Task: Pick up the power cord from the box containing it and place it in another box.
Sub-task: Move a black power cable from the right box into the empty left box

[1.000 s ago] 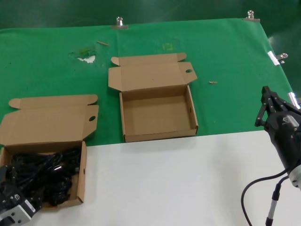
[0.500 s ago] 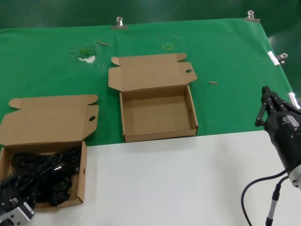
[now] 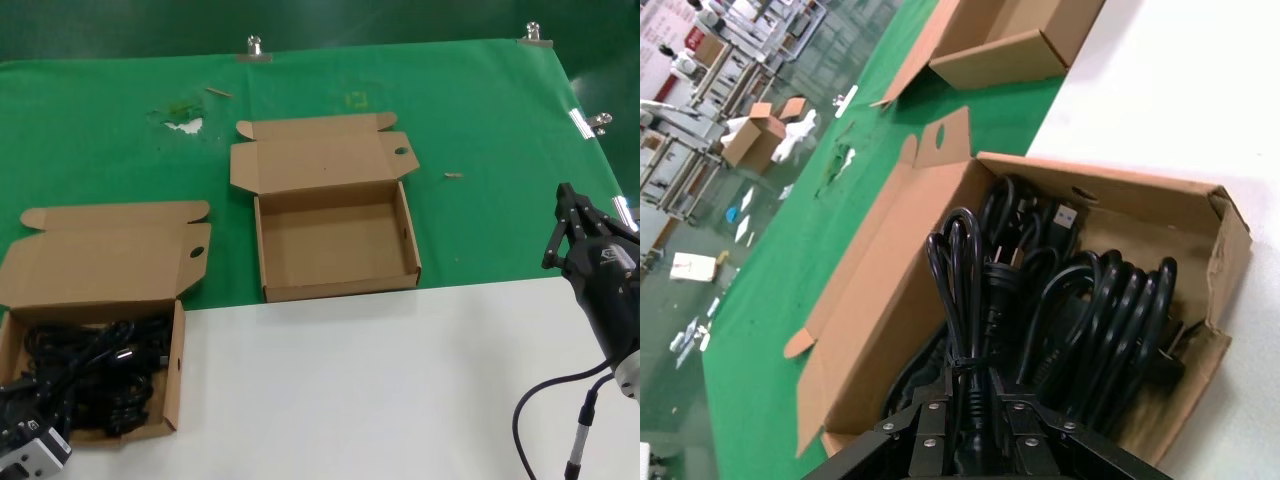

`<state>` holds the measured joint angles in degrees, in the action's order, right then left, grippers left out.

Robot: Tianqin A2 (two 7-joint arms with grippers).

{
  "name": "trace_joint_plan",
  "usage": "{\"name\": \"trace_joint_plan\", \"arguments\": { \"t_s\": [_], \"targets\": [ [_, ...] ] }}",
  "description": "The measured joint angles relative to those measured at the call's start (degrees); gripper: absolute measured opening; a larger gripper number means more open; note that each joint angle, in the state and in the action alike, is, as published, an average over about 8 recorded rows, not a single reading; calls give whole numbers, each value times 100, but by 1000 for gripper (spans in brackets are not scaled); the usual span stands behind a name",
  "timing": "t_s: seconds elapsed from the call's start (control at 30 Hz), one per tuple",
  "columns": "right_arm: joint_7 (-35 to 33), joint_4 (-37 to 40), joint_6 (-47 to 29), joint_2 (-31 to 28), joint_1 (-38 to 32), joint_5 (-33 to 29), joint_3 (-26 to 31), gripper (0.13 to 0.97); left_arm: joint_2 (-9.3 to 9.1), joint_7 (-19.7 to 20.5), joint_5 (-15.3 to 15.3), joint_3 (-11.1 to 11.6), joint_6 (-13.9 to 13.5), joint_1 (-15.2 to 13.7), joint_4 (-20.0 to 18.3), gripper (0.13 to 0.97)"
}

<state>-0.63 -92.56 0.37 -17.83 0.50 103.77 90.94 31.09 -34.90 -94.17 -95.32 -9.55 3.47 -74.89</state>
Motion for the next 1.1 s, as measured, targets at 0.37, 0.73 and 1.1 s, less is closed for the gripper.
{"name": "trace_joint_plan", "arguments": {
  "t_s": [0.37,0.73,1.1],
  "targets": [
    [0,0,0,0,0,0,0,138,247,501,18,201,121,421,-911,202],
    [0,0,0,0,0,0,0,138,-264,917,-163,316,76,311,-2246,199],
    [0,0,0,0,0,0,0,138,-1800,2408,2157,233,-730,-896,-2370,199]
  ]
}}
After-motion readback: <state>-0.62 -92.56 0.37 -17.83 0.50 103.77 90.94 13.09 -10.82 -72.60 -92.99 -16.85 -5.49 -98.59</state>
